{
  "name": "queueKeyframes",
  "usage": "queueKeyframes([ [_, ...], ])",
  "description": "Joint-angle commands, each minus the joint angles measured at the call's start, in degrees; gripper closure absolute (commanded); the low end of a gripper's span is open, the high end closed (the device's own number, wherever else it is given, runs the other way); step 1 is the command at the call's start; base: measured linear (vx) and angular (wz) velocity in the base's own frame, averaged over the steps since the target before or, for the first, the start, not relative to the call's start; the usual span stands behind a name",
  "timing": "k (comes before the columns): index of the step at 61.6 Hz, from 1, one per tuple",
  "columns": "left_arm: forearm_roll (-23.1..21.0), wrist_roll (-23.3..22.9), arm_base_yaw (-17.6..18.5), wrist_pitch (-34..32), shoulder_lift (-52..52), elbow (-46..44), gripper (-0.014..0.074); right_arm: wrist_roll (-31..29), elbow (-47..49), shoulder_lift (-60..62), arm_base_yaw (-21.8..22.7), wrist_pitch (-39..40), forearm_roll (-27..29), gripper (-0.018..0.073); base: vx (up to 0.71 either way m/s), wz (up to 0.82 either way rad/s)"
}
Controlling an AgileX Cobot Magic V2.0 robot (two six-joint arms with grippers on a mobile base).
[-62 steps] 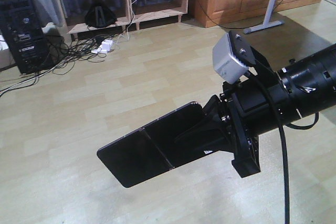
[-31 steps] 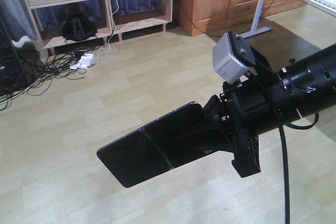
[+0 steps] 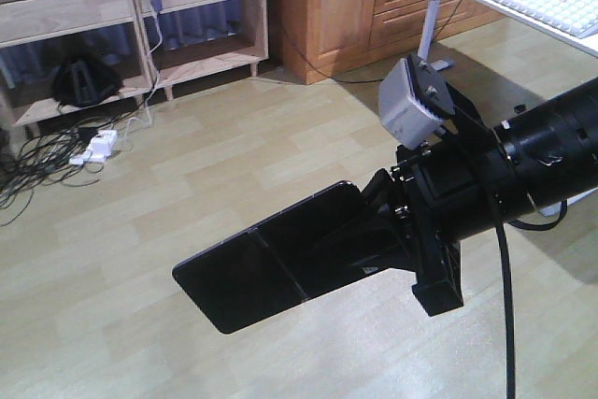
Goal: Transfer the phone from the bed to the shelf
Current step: 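Turn and drive across the floor toward the wooden shelf unit, then approach the shelf above the laptop with the phone held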
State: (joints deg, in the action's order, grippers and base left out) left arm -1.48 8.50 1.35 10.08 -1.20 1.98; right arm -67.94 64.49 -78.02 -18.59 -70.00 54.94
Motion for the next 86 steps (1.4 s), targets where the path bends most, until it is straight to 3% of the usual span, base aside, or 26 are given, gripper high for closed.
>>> queueKeyframes([
  [1, -0.5, -0.3, -0.1, -4.0, -0.3, -1.3, 0.0595, -0.2, 1.6, 1.9, 0.0, -3.7, 4.6, 0.0562, 0.41, -0.18],
  [86, -0.5, -0.3, -0.1, -4.0, -0.3, -1.3, 0.0595, -0.2, 1.6, 1.9, 0.0, -3.7, 4.6, 0.0562, 0.41, -0.09],
])
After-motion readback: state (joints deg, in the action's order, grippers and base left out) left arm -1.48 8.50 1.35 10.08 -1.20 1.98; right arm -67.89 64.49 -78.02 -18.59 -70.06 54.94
